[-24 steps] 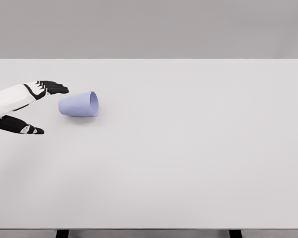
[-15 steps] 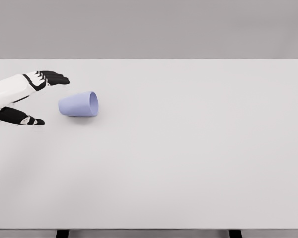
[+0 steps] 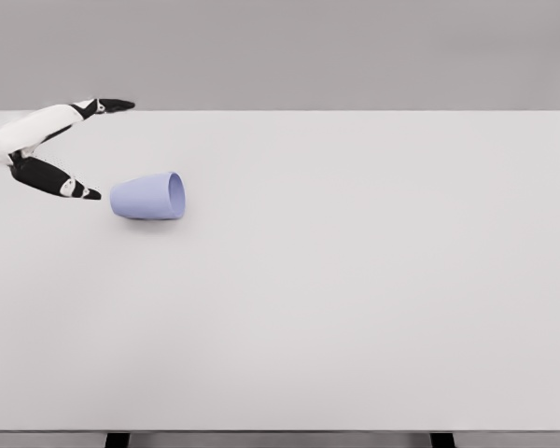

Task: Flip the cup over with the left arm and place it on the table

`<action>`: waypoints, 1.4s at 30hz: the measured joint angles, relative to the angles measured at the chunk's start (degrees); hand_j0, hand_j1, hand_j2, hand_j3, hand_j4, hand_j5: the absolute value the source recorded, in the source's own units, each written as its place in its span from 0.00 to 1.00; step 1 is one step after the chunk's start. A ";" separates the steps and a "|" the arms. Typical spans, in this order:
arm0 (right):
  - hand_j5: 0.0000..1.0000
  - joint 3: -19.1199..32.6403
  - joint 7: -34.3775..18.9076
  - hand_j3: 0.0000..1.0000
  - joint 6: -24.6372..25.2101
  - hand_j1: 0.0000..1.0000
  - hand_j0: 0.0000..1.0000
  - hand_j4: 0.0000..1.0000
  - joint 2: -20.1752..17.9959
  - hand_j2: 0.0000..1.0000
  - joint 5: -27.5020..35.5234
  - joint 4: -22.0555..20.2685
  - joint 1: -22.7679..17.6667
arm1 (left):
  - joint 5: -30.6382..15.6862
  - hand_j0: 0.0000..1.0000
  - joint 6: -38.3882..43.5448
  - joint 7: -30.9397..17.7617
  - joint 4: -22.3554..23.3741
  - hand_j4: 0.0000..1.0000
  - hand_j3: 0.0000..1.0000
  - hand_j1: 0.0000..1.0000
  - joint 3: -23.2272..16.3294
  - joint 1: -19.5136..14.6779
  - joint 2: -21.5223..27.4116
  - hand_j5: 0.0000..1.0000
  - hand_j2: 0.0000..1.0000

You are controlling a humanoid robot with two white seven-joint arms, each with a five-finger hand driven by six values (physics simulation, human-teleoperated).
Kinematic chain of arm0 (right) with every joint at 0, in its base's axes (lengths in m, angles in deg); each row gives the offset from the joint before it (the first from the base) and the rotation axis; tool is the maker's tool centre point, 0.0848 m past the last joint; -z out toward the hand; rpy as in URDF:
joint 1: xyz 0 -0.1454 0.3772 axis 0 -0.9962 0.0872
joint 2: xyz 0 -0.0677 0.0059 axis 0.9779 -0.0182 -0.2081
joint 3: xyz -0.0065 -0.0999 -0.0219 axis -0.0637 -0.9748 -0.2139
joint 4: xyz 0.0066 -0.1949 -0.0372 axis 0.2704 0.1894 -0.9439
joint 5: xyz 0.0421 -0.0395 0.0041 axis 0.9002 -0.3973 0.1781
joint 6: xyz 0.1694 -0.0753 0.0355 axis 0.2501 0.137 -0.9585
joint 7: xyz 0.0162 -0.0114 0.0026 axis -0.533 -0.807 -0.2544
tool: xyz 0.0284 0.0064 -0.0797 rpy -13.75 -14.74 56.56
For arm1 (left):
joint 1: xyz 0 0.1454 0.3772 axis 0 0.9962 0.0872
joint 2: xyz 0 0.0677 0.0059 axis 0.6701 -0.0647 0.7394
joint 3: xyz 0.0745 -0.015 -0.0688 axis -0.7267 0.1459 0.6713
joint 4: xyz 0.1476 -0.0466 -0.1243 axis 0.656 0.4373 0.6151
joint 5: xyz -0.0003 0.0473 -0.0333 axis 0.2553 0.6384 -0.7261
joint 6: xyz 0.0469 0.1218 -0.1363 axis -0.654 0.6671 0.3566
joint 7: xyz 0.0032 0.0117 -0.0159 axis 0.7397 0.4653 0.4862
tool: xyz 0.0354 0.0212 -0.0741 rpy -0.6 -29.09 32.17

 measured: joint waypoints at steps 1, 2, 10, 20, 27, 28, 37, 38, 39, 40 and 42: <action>1.00 0.00 0.00 1.00 0.00 1.00 1.00 1.00 0.00 1.00 0.00 0.00 0.00 | -1.27 1.00 0.59 -1.71 -0.10 1.00 1.00 1.00 -0.53 -0.09 0.25 1.00 1.00; 1.00 0.00 0.00 1.00 0.00 1.00 1.00 1.00 0.00 1.00 0.00 0.00 0.00 | -2.42 1.00 1.88 -2.90 -0.16 1.00 1.00 1.00 -0.92 -0.18 0.20 1.00 1.00; 1.00 0.00 0.00 1.00 0.00 1.00 1.00 1.00 0.00 1.00 0.00 0.00 0.09 | -1.61 1.00 12.62 -5.45 -0.19 1.00 1.00 1.00 -2.87 -1.58 -5.16 1.00 1.00; 1.00 0.00 0.00 1.00 0.00 1.00 1.00 1.00 0.00 1.00 0.00 0.00 0.00 | 8.86 1.00 15.74 -3.18 0.13 1.00 1.00 1.00 -6.96 -2.72 -10.06 1.00 1.00; 1.00 0.00 0.00 1.00 0.00 1.00 1.00 1.00 0.00 1.00 0.00 0.00 0.09 | 15.59 0.99 16.07 -2.71 1.96 0.99 0.99 0.99 -9.20 -3.69 -13.13 0.99 0.99; 1.00 0.00 0.00 1.00 0.00 1.00 1.00 1.00 0.00 1.00 0.00 0.00 0.00 | 16.15 0.99 16.12 -2.61 2.32 0.99 0.99 0.99 -9.32 -3.78 -13.42 0.99 0.99; 1.00 0.00 0.00 1.00 0.00 1.00 1.00 1.00 0.00 1.00 0.00 0.00 0.00 | 21.35 0.99 16.25 0.01 8.28 0.99 0.99 0.99 -12.95 -5.98 -17.99 0.99 0.99; 1.00 0.00 0.00 1.00 0.00 1.00 1.00 1.00 0.00 1.00 0.00 0.00 0.09 | 21.72 0.99 16.25 0.33 8.62 0.99 0.99 0.99 -13.36 -5.98 -18.29 0.99 0.99; 1.00 0.00 0.00 1.00 0.00 1.00 1.00 1.00 0.00 1.00 0.00 0.00 0.00 | 22.00 0.99 16.24 0.56 8.87 0.99 0.99 0.99 -13.68 -5.98 -18.50 0.99 0.99; 1.00 0.00 0.00 1.00 0.00 1.00 1.00 1.00 0.00 1.00 0.00 0.00 0.00 | 22.20 0.99 16.24 0.74 9.05 0.99 0.99 0.99 -14.05 -5.98 -18.65 0.99 0.99; 1.00 0.00 0.00 1.00 0.00 1.00 1.00 1.00 0.00 1.00 0.00 0.00 0.00 | 22.42 0.99 16.25 0.98 9.32 0.99 0.99 0.99 -14.59 -5.98 -18.84 0.99 0.99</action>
